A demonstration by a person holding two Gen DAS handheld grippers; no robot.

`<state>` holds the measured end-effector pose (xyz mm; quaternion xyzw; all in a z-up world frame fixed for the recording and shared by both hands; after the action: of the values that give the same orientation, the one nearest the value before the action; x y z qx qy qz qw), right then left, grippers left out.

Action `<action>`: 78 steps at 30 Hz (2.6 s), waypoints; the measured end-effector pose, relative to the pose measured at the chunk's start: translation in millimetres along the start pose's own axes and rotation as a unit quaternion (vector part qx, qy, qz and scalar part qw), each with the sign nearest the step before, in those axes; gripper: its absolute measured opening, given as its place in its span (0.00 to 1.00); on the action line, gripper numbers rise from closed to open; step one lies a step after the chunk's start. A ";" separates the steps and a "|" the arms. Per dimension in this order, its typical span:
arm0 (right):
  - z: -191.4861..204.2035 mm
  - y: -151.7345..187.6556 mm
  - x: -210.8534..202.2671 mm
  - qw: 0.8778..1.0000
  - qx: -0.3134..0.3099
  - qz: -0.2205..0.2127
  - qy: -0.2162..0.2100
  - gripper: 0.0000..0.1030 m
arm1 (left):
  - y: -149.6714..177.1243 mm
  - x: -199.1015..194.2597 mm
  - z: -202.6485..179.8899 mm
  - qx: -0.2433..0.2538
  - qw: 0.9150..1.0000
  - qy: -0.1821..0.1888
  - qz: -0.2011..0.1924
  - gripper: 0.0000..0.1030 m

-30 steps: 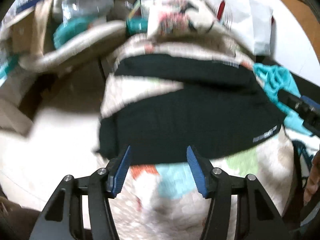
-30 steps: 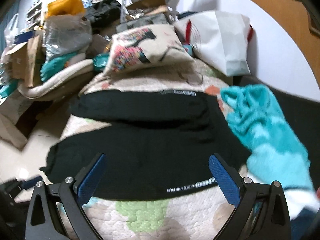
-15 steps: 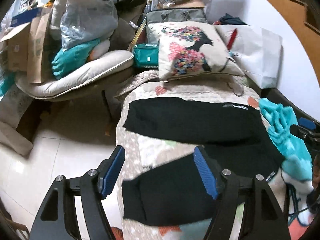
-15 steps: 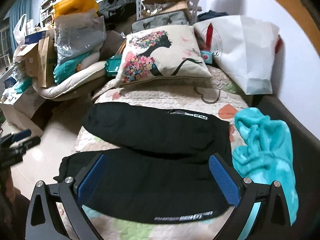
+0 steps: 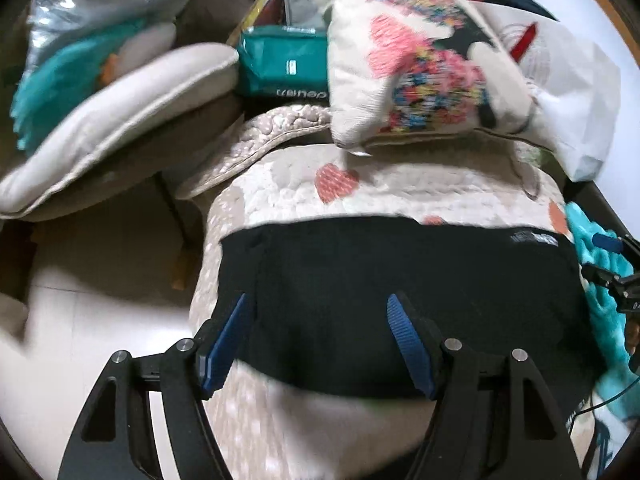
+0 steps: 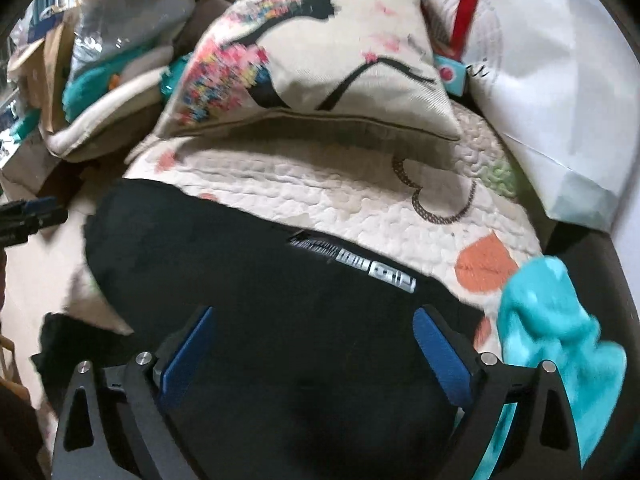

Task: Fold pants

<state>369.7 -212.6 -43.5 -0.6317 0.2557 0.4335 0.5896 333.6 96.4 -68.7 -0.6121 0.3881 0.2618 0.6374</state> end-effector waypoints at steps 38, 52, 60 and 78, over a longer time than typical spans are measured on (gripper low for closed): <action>52.5 17.6 -4.2 0.994 -0.043 0.053 -0.088 0.15 | 1.3 -71.6 -41.0 0.113 0.990 0.043 -0.068 0.06; 54.9 252.4 -53.8 0.966 -0.072 0.246 -0.036 0.21 | 232.6 -109.1 -95.4 0.117 0.988 0.026 0.101 0.07; 18.8 204.3 -104.1 0.987 0.018 0.160 -0.023 0.57 | 220.6 -156.1 -50.1 0.034 0.997 -0.007 0.067 0.09; 179.0 179.6 -39.9 0.984 0.024 0.132 -0.116 0.57 | 258.3 -126.7 40.5 -0.349 0.937 0.000 -0.027 0.37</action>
<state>156.2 -78.3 -90.8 -0.5232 0.2772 0.5720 0.5676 60.6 183.6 -116.6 -0.8064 0.2554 0.3636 0.3902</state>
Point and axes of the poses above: each gripper's, at about its wrist camera, not at the fingertips, and x roughly the way its jaws point, z to its left, y to its underside, the point moved 10 cm from there along x, roughly the way its jaws point, and after that the axes turned 13 degrees about x, right-handed, at the moved point
